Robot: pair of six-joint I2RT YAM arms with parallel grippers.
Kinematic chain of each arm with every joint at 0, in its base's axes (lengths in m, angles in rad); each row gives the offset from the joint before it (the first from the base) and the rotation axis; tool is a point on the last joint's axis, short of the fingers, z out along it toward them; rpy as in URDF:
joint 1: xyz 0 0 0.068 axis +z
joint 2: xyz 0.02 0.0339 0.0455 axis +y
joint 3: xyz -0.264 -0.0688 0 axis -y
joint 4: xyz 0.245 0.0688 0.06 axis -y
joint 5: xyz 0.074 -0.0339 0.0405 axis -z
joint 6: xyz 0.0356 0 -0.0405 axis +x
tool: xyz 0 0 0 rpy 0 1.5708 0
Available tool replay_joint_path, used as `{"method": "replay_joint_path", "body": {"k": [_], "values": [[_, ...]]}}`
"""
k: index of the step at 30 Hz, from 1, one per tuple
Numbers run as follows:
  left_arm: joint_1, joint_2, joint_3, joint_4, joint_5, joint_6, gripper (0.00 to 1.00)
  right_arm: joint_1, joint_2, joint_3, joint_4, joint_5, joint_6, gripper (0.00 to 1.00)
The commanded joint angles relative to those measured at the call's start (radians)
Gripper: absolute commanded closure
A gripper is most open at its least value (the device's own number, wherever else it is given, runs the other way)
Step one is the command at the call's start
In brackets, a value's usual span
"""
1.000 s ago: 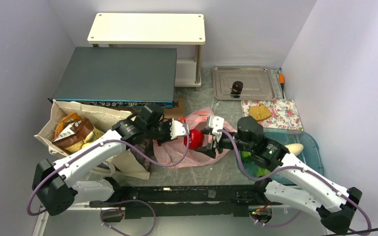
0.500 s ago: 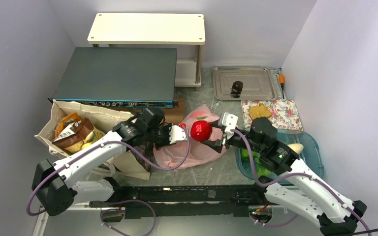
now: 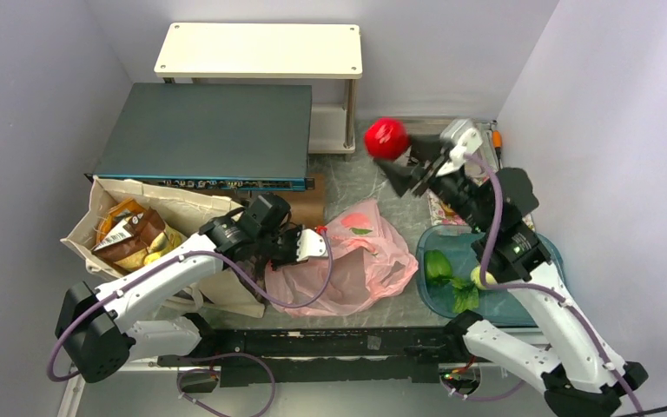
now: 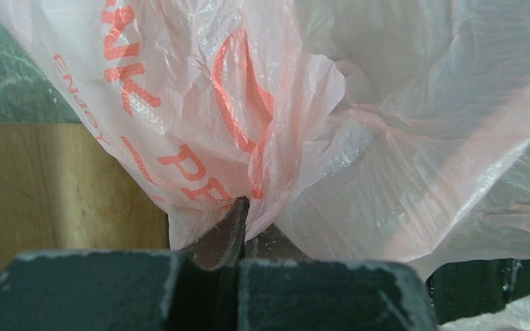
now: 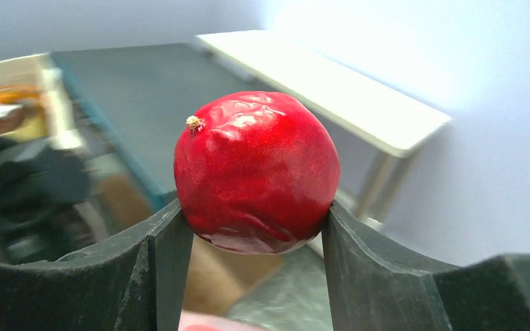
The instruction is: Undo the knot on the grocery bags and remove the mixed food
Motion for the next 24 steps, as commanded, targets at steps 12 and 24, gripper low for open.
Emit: {"method": "replay_joint_path", "body": {"k": [12,24], "values": [[-0.155,0.191,0.45,-0.252,0.13,-0.146,1.0,-0.7,0.641,0.294,0.053,-0.011,0.099,1.0],[-0.162,0.233,0.65,-0.312,0.141,-0.19,1.0,-0.712,1.067,0.455,0.063,0.177,-0.053,1.0]]}}
